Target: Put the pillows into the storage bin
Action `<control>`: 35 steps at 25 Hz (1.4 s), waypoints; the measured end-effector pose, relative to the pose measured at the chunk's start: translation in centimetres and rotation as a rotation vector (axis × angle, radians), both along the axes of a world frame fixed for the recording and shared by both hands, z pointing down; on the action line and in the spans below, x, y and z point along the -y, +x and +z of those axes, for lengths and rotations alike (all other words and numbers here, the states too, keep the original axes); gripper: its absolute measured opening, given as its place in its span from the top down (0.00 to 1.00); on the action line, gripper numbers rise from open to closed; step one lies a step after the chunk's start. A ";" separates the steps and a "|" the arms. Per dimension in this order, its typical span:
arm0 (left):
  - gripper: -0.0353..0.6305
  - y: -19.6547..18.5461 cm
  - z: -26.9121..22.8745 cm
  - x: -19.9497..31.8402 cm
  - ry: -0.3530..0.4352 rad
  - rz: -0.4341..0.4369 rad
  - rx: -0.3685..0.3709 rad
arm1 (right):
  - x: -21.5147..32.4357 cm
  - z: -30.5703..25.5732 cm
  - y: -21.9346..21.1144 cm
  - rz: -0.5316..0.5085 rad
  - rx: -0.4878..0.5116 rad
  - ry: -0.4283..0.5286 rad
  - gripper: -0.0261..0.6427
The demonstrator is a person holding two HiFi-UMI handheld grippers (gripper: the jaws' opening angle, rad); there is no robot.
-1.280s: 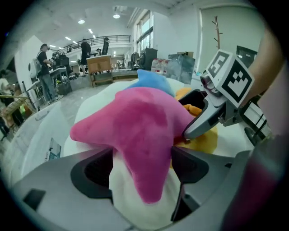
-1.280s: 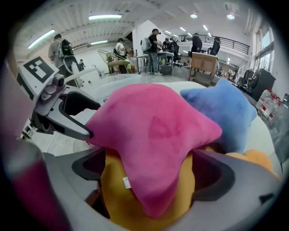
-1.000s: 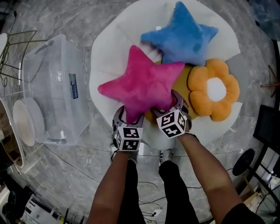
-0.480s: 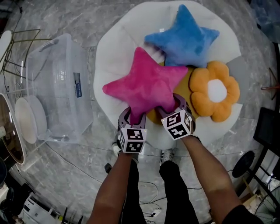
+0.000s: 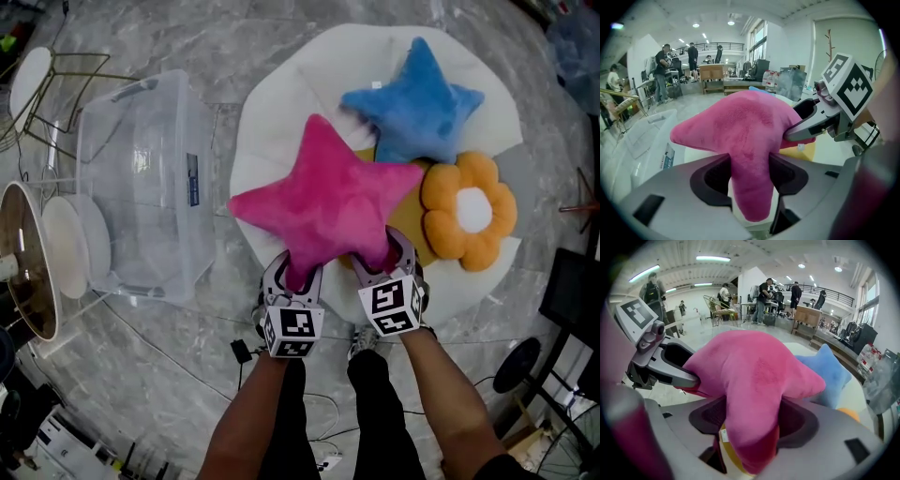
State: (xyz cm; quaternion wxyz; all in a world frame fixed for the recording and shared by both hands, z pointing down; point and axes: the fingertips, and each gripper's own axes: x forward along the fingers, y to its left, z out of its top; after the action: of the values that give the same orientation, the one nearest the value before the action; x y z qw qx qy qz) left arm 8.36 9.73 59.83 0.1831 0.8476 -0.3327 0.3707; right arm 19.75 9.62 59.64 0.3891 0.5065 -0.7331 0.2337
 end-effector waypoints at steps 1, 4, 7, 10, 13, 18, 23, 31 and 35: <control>0.58 -0.8 -0.5 0.2 0.006 -0.008 -0.004 | 0.3 -0.6 -0.8 -0.008 0.002 0.007 0.46; 0.58 -3.5 -2.2 1.2 0.033 -0.039 -0.016 | 1.5 -2.3 -3.5 -0.044 0.008 0.035 0.46; 0.58 -6.8 -3.6 2.4 0.055 -0.087 -0.022 | 3.4 -3.8 -6.8 -0.098 0.014 0.068 0.45; 0.58 -10.6 -4.8 3.4 0.061 -0.148 -0.033 | 4.9 -5.1 -10.7 -0.149 0.037 0.095 0.45; 0.58 -15.1 -6.2 4.3 0.075 -0.213 -0.034 | 6.5 -6.3 -15.2 -0.205 0.061 0.116 0.45; 0.58 -23.2 -7.4 5.3 0.095 -0.315 0.001 | 8.5 -7.3 -23.5 -0.327 0.057 0.137 0.45; 0.58 -31.0 -7.1 5.3 0.078 -0.403 -0.006 | 9.8 -7.5 -31.9 -0.425 0.063 0.132 0.44; 0.58 -44.1 -5.7 7.7 0.057 -0.530 0.027 | 13.2 -6.4 -45.7 -0.574 0.044 0.140 0.44; 0.58 -48.0 -4.0 8.1 0.028 -0.587 0.043 | 14.5 -5.0 -50.2 -0.644 0.020 0.137 0.43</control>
State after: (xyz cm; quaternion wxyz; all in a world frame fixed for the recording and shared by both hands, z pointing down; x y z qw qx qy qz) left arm -39.66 1.64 55.85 0.2638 0.7094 -0.5726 0.3152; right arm -30.46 -4.86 54.60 0.4008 0.2715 -0.8734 0.0539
